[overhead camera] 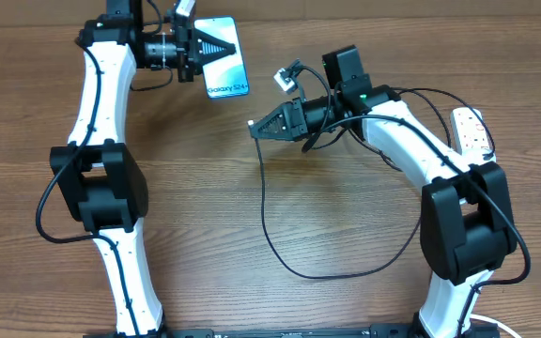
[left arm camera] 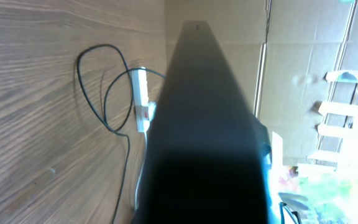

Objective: Plug charger to phone and switch on socket

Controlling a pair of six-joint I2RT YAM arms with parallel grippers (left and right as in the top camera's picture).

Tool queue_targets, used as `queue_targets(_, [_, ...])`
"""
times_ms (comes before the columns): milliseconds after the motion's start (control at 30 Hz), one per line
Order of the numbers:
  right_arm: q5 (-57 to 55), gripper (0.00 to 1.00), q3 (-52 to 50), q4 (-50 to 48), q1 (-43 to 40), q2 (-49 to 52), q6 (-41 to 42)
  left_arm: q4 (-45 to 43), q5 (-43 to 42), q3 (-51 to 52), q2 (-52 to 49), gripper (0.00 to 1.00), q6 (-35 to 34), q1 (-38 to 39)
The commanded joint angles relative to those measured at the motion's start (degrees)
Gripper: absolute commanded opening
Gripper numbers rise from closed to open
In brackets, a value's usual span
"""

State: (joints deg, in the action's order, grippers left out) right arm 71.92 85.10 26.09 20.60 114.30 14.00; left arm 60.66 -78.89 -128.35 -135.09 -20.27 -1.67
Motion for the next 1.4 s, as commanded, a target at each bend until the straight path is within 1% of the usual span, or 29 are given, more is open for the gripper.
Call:
queue_targets(0, [3.04,0.04,1.22,-2.54,-0.24,-1.7,4.68,-0.68,-3.02,-1.18,0.94,0.04,-1.2,0.9])
queue_targets(233, [4.26,0.04,1.22,-11.26,-0.26,-1.68,13.79,-1.42,-2.12,-1.18,0.94,0.04,-2.08,1.01])
queue_targets(333, [4.24,0.04,1.22,-13.68,-0.24,-1.7,16.04,-1.4,-2.14,-1.18,0.94,0.04,-2.08,1.01])
queue_targets(667, [4.24,0.04,1.22,-15.41,0.35,-1.7,16.5,-1.36,-3.3,-1.18,0.94,0.04,-2.05,1.16])
queue_targets(833, [4.07,0.04,1.22,-15.8,0.35,-1.68,16.5,-1.36,-6.27,-1.18,0.94,0.04,-2.03,1.81])
queue_targets(967, [4.09,0.04,1.22,-16.22,0.35,-1.68,16.55,-1.36,-6.29,-1.18,0.94,0.04,-2.03,2.71])
queue_targets(1167, [4.46,0.04,1.22,-18.34,0.35,-1.68,19.04,-1.38,-6.05,-1.18,0.94,0.04,-1.99,3.48])
queue_targets(1367, [4.74,0.04,1.22,-18.34,0.35,-1.7,19.04,-1.38,-6.08,-1.18,0.94,0.04,-1.97,3.48])
